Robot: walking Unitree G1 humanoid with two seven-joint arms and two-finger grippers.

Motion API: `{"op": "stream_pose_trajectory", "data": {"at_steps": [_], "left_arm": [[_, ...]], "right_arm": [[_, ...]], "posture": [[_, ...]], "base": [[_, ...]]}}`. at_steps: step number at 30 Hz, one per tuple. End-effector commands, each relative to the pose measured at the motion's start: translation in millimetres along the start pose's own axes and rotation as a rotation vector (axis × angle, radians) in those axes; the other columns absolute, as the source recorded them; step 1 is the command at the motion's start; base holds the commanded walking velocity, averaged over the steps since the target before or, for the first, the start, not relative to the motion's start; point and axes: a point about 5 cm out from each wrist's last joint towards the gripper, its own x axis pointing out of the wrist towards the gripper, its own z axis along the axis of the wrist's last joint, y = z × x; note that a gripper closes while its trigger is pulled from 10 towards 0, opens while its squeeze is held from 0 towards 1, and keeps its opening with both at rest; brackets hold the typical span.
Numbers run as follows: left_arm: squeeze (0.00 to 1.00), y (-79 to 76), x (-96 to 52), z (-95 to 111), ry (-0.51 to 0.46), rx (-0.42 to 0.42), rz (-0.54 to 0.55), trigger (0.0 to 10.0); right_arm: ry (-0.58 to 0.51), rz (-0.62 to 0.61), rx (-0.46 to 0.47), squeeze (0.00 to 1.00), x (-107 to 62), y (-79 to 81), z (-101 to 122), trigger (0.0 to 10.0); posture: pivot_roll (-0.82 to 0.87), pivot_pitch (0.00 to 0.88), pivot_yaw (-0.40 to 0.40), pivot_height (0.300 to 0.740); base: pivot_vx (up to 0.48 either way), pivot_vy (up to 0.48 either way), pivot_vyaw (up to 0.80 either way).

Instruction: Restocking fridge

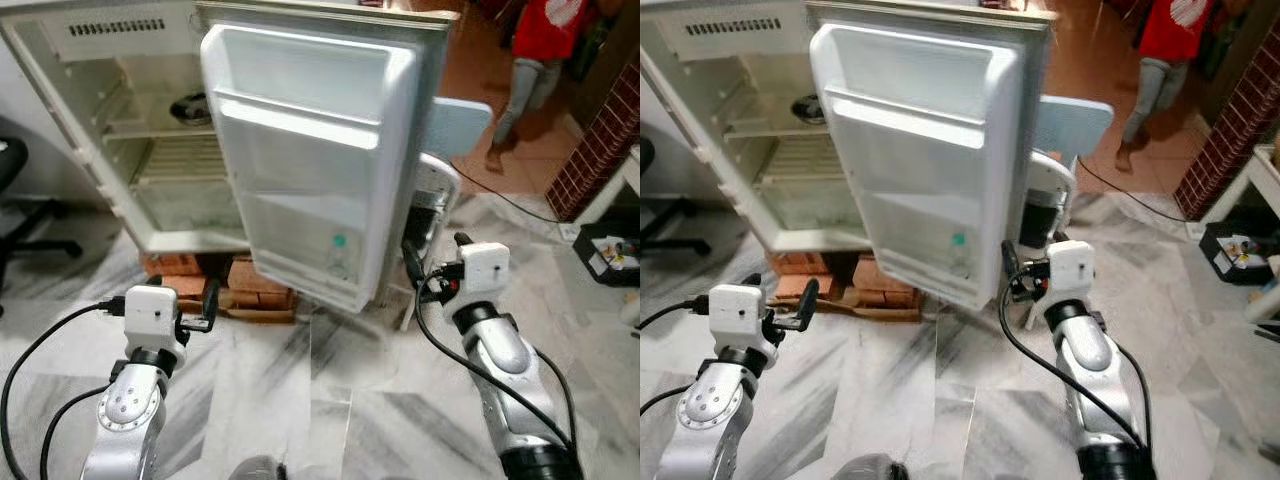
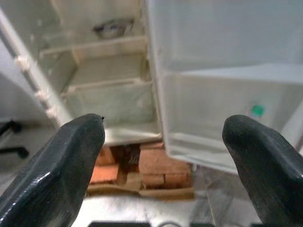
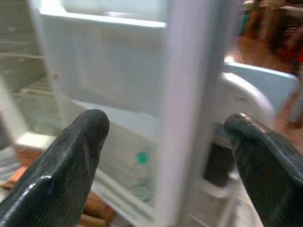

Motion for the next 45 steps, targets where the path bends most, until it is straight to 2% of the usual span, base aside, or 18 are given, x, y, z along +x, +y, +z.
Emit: {"op": "stream_pose_trajectory", "data": {"at_steps": [1,5,14,20,25,27,28,30,34,36,39,40,44,45], "left_arm": [[0.00,-0.6,1.4,2,-0.007,0.010,-0.003,10.0],[0.00,-1.3,2.0,1,-0.004,0.004,-0.009,10.0],[0.00,-2.0,1.2,0,0.000,0.007,-0.011,10.0],[0.00,-1.8,0.1,-2,0.017,0.005,0.002,10.0],[0.00,1.0,-4.6,-6,0.043,0.008,0.030,10.0],[0.00,1.0,-4.6,-6,0.043,0.008,0.030,10.0],[0.00,-0.5,-5.3,-6,0.043,0.013,0.027,10.0],[0.00,-1.1,-5.5,-6,0.044,0.014,0.026,10.0],[0.00,-2.9,-5.9,-7,0.057,0.025,0.021,10.0],[0.00,-3.0,-6.0,-7,0.057,0.026,0.022,10.0],[0.00,-2.2,-6.2,-7,0.057,0.023,0.025,10.0],[0.00,-1.7,-7.3,-9,0.067,0.023,0.028,10.0],[0.00,-2.6,-8.4,-10,0.078,0.022,0.028,10.0],[0.00,-4.1,-8.0,-10,0.078,0.023,0.022,10.0]], "right_arm": [[0.000,-0.015,-0.013,0.00,-1.9,-5.4,0,10.0],[-0.010,0.019,-0.022,0.00,-1.5,-3.7,0,10.0],[-0.008,0.008,-0.030,0.00,0.5,-1.5,-1,10.0],[-0.007,0.000,-0.035,0.00,2.7,0.8,-1,10.0],[-0.046,0.049,-0.064,0.00,15.2,5.4,8,10.0],[-0.046,0.049,-0.064,0.00,15.2,5.4,8,10.0],[-0.054,0.028,-0.074,0.00,23.0,6.9,11,10.0],[-0.058,0.018,-0.073,0.00,25.7,7.4,12,10.0],[-0.052,-0.035,-0.094,0.00,47.7,13.7,18,10.0],[-0.044,-0.034,-0.098,0.00,52.4,15.0,20,10.0],[-0.039,-0.051,-0.064,0.00,59.3,13.8,24,10.0],[-0.035,-0.076,-0.065,0.00,67.6,11.5,30,10.0],[-0.044,-0.064,-0.050,0.00,77.5,14.6,36,10.0],[-0.057,0.025,0.048,0.00,84.7,27.5,42,10.0]], "posture": [[0.02,0.066,0.026,0.740],[0.02,0.064,0.025,0.740],[0.02,0.064,0.026,0.740],[0.02,0.069,0.026,0.740],[0.03,0.073,0.025,0.740],[0.03,0.073,0.025,0.740],[0.04,0.079,0.023,0.740],[0.04,0.079,0.023,0.740],[0.05,0.079,0.024,0.740],[0.05,0.078,0.023,0.740],[0.05,0.078,0.023,0.740],[0.05,0.078,0.023,0.740],[0.05,0.083,0.018,0.740],[0.05,0.083,0.018,0.740]], "base": [[0.360,0.000,0.00],[0.361,0.000,0.00],[0.348,0.000,0.00],[0.000,0.000,0.00],[0.000,0.000,0.20],[0.000,0.000,0.52],[0.000,0.000,0.52],[0.000,0.000,0.52],[0.000,0.000,0.27],[0.000,0.000,0.00],[0.000,0.000,0.00],[0.000,0.000,0.00],[0.000,0.000,0.00],[0.000,0.000,0.00]]}}
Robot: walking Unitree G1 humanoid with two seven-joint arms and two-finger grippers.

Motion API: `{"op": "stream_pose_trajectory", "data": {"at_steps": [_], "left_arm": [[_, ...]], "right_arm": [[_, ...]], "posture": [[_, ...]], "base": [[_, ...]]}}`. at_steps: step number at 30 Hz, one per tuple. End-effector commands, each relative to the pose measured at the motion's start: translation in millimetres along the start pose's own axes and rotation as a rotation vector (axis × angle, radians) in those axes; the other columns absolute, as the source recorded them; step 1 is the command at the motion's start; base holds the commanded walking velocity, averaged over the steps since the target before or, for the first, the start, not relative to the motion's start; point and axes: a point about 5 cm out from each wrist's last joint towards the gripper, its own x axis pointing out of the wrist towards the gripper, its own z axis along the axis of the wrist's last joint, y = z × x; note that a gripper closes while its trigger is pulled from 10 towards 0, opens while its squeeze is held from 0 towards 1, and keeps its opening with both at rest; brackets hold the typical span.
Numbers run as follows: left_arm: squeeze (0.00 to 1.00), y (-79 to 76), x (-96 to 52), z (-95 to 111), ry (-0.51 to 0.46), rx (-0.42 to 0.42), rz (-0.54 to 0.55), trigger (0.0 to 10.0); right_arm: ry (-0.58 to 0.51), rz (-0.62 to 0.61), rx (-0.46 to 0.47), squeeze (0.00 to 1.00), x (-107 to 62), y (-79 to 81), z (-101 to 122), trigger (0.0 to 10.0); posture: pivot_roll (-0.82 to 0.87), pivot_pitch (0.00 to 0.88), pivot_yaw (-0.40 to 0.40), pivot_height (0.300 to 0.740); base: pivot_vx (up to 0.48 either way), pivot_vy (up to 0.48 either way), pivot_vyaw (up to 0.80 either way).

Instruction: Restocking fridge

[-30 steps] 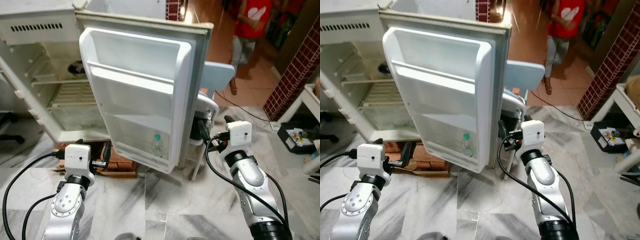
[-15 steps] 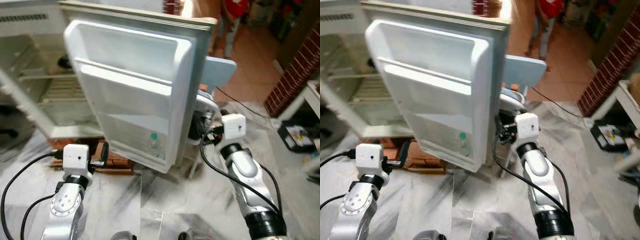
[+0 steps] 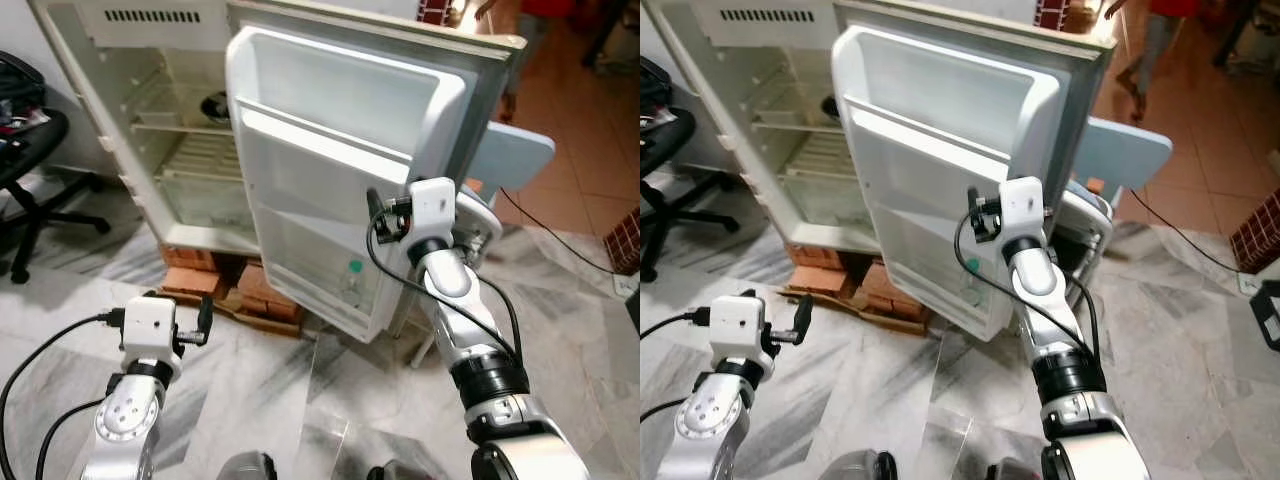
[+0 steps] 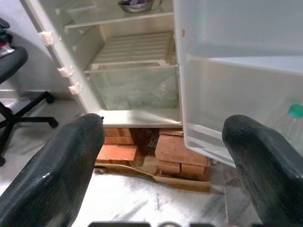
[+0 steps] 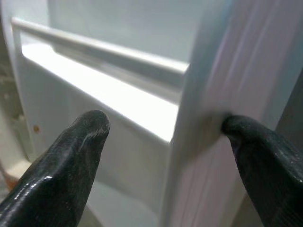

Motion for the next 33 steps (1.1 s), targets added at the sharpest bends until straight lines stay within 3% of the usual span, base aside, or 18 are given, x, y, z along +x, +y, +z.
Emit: {"op": "stream_pose_trajectory", "data": {"at_steps": [1,2,3,4,8,10,14,19,22,23,25,27,30,33], "left_arm": [[0.00,0.1,-0.4,2,0.003,0.008,0.006,10.0],[0.00,0.1,-0.4,2,0.003,0.008,0.006,10.0],[0.00,0.1,-0.4,1,0.004,0.007,0.005,10.0],[0.00,0.1,-0.4,1,0.004,0.007,0.004,10.0],[0.00,0.0,-0.7,1,0.007,0.007,0.002,10.0],[0.00,3.9,-5.3,-1,0.018,0.012,0.021,10.0],[0.00,8.3,-12.0,-6,0.039,0.011,0.035,10.0],[0.00,14.3,-18.6,-10,0.055,0.016,0.054,10.0],[0.00,20.7,-26.5,-15,0.078,0.025,0.067,10.0],[0.00,21.8,-28.4,-16,0.083,0.026,0.069,10.0],[0.00,22.8,-33.3,-19,0.098,0.031,0.073,10.0],[0.00,21.6,-34.4,-20,0.099,0.031,0.071,10.0],[0.00,19.7,-33.6,-19,0.098,0.033,0.068,10.0],[0.00,18.5,-32.4,-20,0.101,0.035,0.059,10.0]], "right_arm": [[-0.016,0.159,0.146,0.00,8.6,24.5,10,10.0],[-0.016,0.159,0.146,0.00,8.6,24.5,10,10.0],[-0.039,0.307,0.253,0.00,5.6,45.0,19,10.0],[-0.057,0.388,0.306,0.00,2.6,54.9,24,10.0],[-0.132,0.643,0.488,0.00,-16.9,81.8,52,10.0],[-0.181,0.778,0.631,0.00,-35.2,78.9,78,10.0],[-0.173,0.881,0.721,0.00,-49.7,68.4,87,10.0],[-0.008,1.070,0.614,0.00,-81.3,52.5,57,10.0],[0.199,1.274,0.439,0.00,-122.6,42.6,29,10.0],[0.242,1.307,0.410,0.00,-130.3,40.7,24,10.0],[0.414,1.328,0.234,0.00,-144.7,29.8,-5,10.0],[0.502,1.275,0.100,0.00,-146.5,19.9,-27,10.0],[0.596,1.136,-0.007,0.00,-139.1,5.0,-51,10.0],[0.659,0.816,-0.199,0.00,-111.4,-18.9,-75,10.0]], "posture": [[0.05,0.083,0.018,0.740],[0.05,0.083,0.018,0.740],[0.05,0.083,0.018,0.740],[0.05,0.083,0.018,0.740],[0.06,0.082,0.020,0.740],[0.07,0.087,0.015,0.740],[0.06,0.093,0.014,0.740],[0.06,0.102,0.016,0.740],[0.07,0.106,0.016,0.740],[0.07,0.107,0.015,0.740],[0.07,0.109,0.013,0.740],[0.07,0.109,0.012,0.740],[0.07,0.108,0.010,0.740],[0.07,0.109,0.012,0.740]], "base": [[0.000,0.000,0.00],[0.000,0.000,0.00],[0.000,0.000,0.00],[0.000,0.000,0.00],[0.000,0.000,0.00],[0.000,0.000,0.00],[0.000,0.000,0.00],[0.000,0.000,0.00],[0.000,0.000,0.00],[0.000,0.000,0.00],[0.000,0.000,0.00],[0.000,0.000,0.00],[0.000,0.000,0.00],[0.000,0.000,0.00]]}}
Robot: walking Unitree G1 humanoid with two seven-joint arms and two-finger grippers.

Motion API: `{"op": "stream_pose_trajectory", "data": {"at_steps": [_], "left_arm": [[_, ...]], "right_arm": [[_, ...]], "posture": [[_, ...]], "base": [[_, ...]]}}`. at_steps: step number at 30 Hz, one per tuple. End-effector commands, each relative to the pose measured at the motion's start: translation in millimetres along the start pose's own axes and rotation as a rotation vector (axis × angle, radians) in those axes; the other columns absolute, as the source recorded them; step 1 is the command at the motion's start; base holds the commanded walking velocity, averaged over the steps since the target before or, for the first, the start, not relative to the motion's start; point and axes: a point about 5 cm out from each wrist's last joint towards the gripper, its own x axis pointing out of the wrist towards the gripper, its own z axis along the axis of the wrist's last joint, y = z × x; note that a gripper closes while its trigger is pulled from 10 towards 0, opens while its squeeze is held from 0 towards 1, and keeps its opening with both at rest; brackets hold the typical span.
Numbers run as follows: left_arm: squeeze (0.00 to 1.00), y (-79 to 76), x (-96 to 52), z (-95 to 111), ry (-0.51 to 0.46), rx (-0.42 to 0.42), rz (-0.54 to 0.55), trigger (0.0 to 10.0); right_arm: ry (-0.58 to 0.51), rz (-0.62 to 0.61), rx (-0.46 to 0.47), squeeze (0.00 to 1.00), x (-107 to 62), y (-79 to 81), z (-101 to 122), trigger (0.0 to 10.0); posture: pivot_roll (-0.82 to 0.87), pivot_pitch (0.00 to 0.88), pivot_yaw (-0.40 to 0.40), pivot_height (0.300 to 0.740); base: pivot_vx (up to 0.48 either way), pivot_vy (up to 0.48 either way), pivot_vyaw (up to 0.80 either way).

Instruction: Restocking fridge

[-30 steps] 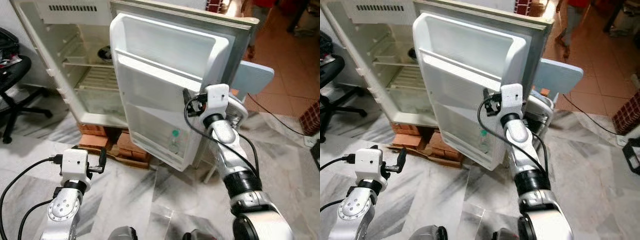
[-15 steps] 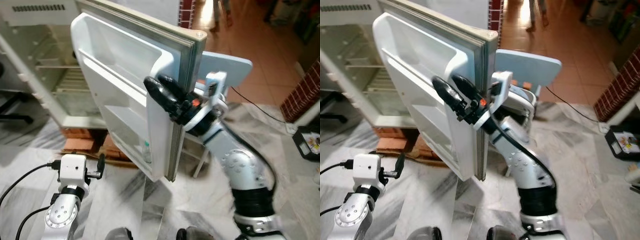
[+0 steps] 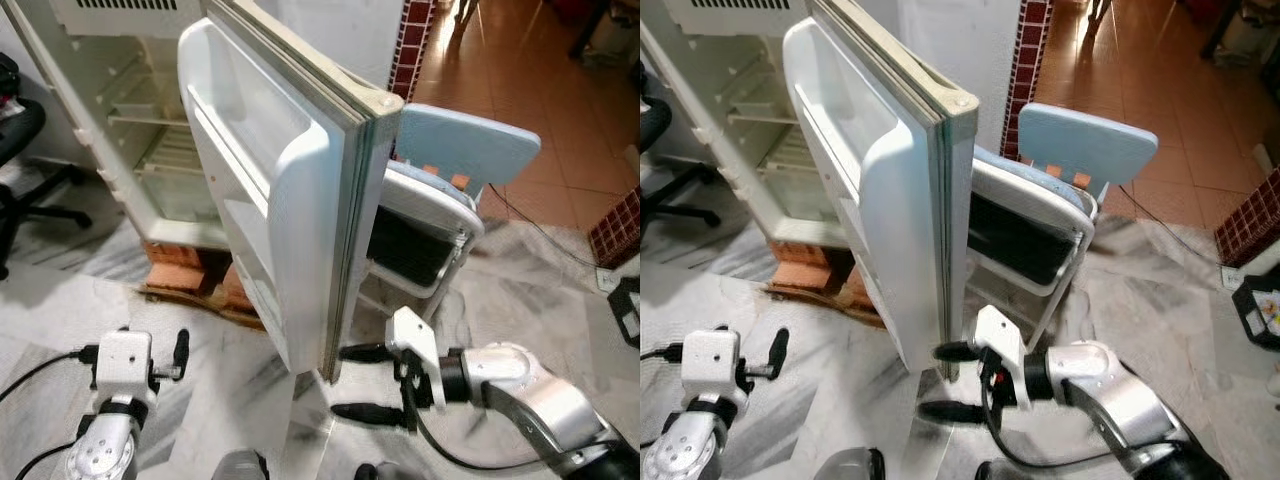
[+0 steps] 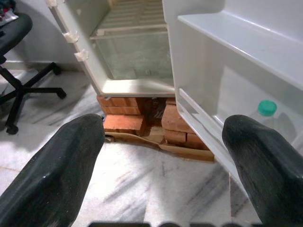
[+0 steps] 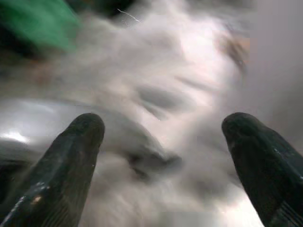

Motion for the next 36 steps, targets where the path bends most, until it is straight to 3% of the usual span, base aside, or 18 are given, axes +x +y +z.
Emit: {"op": "stream_pose_trajectory", "data": {"at_steps": [1,5,8,11,13,14,17,19,21,23,25,28,32,33,36], "left_arm": [[0.00,0.7,0.2,1,0.002,0.012,-0.002,10.0],[0.00,0.2,0.4,-5,0.052,0.032,-0.014,10.0],[0.00,-1.3,0.8,-6,0.060,0.038,-0.019,10.0],[0.00,-1.2,0.9,-6,0.069,0.035,-0.014,10.0],[0.00,-1.0,0.0,-8,0.082,0.028,-0.013,10.0],[0.00,-1.0,0.0,-8,0.082,0.028,-0.013,10.0],[0.00,-1.1,-1.3,-10,0.093,0.028,-0.017,10.0],[0.00,-1.3,-1.1,-11,0.097,0.029,-0.019,10.0],[0.00,-1.8,-0.6,-10,0.098,0.029,-0.020,10.0],[0.00,-2.3,-0.5,-10,0.097,0.029,-0.022,10.0],[0.00,-2.9,-0.8,-9,0.090,0.027,-0.021,10.0],[0.00,-2.3,-2.4,-8,0.074,0.021,0.000,10.0],[0.00,2.1,-4.6,-6,0.045,0.021,0.061,10.0],[0.00,7.1,-5.6,-4,0.030,0.025,0.120,10.0],[0.00,8.0,-5.4,-2,0.021,0.027,0.136,10.0]], "right_arm": [[0.045,-0.205,-0.040,0.00,-0.7,-22.8,-2,10.0],[-0.004,-0.503,-0.091,0.00,-0.7,-60.5,24,10.0],[-0.088,-0.613,-0.060,0.00,-0.9,-73.2,43,10.0],[-0.226,-0.599,0.004,0.00,3.0,-72.4,63,10.0],[-0.465,-0.437,0.131,0.00,10.7,-58.4,92,10.0],[-0.465,-0.437,0.131,0.00,10.7,-58.4,92,10.0],[-0.731,-0.116,0.187,0.00,11.4,-20.9,133,10.0],[-0.821,0.078,0.189,0.00,5.5,4.8,150,10.0],[-0.801,0.121,0.152,0.00,7.2,12.8,149,10.0],[-0.726,0.023,0.118,0.00,16.5,4.4,134,10.0],[-0.611,-0.151,0.126,0.00,24.6,-13.9,106,10.0],[-0.608,-0.214,0.195,0.00,21.6,-18.0,98,10.0],[-0.598,-0.266,0.221,0.00,20.3,-18.7,91,10.0],[-0.581,-0.311,0.240,0.00,21.3,-20.3,85,10.0],[-0.574,-0.352,0.244,0.00,21.6,-22.6,81,10.0]], "posture": [[0.07,0.109,0.012,0.740],[0.07,0.105,0.016,0.740],[0.08,0.103,0.016,0.740],[0.08,0.102,0.016,0.740],[0.09,0.101,0.013,0.740],[0.09,0.101,0.013,0.740],[0.08,0.099,0.012,0.740],[0.08,0.097,0.011,0.740],[0.08,0.097,0.011,0.740],[0.08,0.096,0.011,0.740],[0.08,0.097,0.010,0.740],[0.08,0.099,0.009,0.740],[0.08,0.102,0.007,0.740],[0.08,0.102,0.007,0.740],[0.08,0.106,0.005,0.740]], "base": [[0.000,0.000,0.00],[0.000,0.000,0.00],[0.000,0.000,0.00],[0.000,0.000,0.00],[0.000,0.000,0.00],[0.000,0.000,0.00],[0.000,0.000,0.00],[0.000,0.000,0.00],[0.000,0.000,0.00],[0.000,0.000,0.00],[0.000,0.000,0.00],[0.000,0.000,0.00],[0.000,0.000,0.00],[0.000,0.000,0.00],[0.000,0.000,0.00]]}}
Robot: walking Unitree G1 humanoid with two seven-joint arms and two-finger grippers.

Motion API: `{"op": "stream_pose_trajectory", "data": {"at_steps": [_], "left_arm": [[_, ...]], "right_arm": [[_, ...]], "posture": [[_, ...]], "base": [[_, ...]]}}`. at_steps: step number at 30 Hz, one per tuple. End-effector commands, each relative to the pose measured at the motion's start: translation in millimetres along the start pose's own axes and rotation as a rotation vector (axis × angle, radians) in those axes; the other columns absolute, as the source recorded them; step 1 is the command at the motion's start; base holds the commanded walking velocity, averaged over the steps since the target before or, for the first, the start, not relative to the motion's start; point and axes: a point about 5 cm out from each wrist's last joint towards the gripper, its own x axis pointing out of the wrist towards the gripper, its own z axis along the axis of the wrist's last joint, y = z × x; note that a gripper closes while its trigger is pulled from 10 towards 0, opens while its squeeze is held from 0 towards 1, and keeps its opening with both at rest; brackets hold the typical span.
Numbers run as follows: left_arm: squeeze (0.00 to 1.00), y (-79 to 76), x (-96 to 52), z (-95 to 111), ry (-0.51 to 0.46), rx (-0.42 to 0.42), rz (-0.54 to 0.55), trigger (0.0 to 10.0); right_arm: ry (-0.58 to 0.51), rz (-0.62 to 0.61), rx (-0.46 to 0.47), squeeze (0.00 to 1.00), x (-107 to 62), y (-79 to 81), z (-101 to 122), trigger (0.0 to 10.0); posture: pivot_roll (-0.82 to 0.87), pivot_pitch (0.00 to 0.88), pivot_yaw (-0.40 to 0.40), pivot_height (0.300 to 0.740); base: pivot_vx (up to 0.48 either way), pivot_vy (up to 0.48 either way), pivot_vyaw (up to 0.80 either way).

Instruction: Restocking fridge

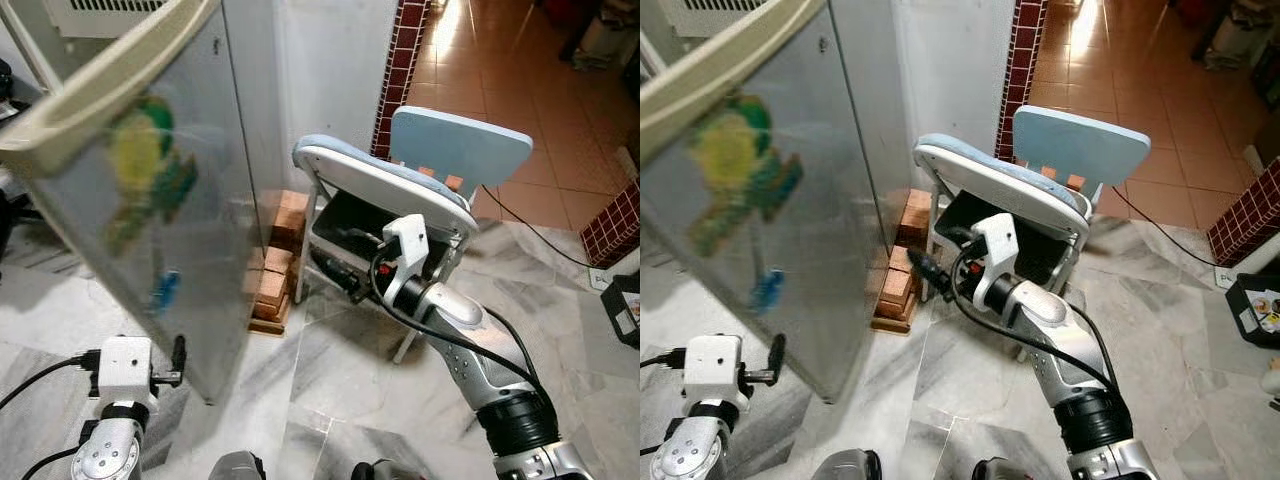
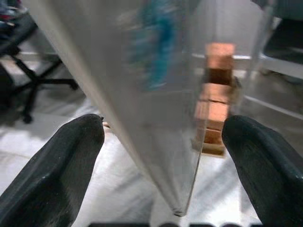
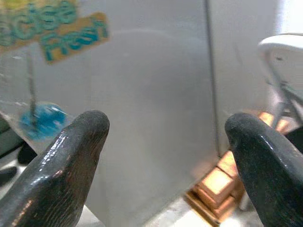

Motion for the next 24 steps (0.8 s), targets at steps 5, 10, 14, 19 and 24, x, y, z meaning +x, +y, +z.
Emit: {"op": "stream_pose_trajectory", "data": {"at_steps": [5,10,14,19,24], "left_arm": [[0.00,1.8,3.8,21,-0.083,-0.011,-0.002,10.0],[0.00,5.0,9.2,34,-0.107,-0.002,-0.006,10.0],[0.00,8.2,12.5,40,-0.126,0.012,0.001,10.0],[0.00,9.8,21.1,44,-0.141,0.009,0.005,10.0],[0.00,5.3,25.3,47,-0.147,0.002,-0.006,10.0]], "right_arm": [[-0.072,-0.261,-0.048,0.00,-4.6,-18.3,5,10.0],[-0.073,-0.366,-0.073,0.00,-10.8,-23.0,1,10.0],[-0.064,-0.406,-0.087,0.00,-13.4,-23.9,-3,10.0],[-0.064,-0.461,-0.101,0.00,-13.8,-29.1,-4,10.0],[-0.064,-0.495,-0.103,0.00,-16.4,-34.5,-5,10.0]], "posture": [[0.07,0.124,0.003,0.740],[0.06,0.145,0.021,0.740],[0.05,0.145,0.022,0.740],[0.03,0.136,0.023,0.740],[0.03,0.128,0.026,0.740]], "base": [[0.000,0.050,0.00],[0.000,0.403,0.00],[0.000,0.420,0.00],[0.000,0.420,0.00],[0.000,0.422,0.00]]}}
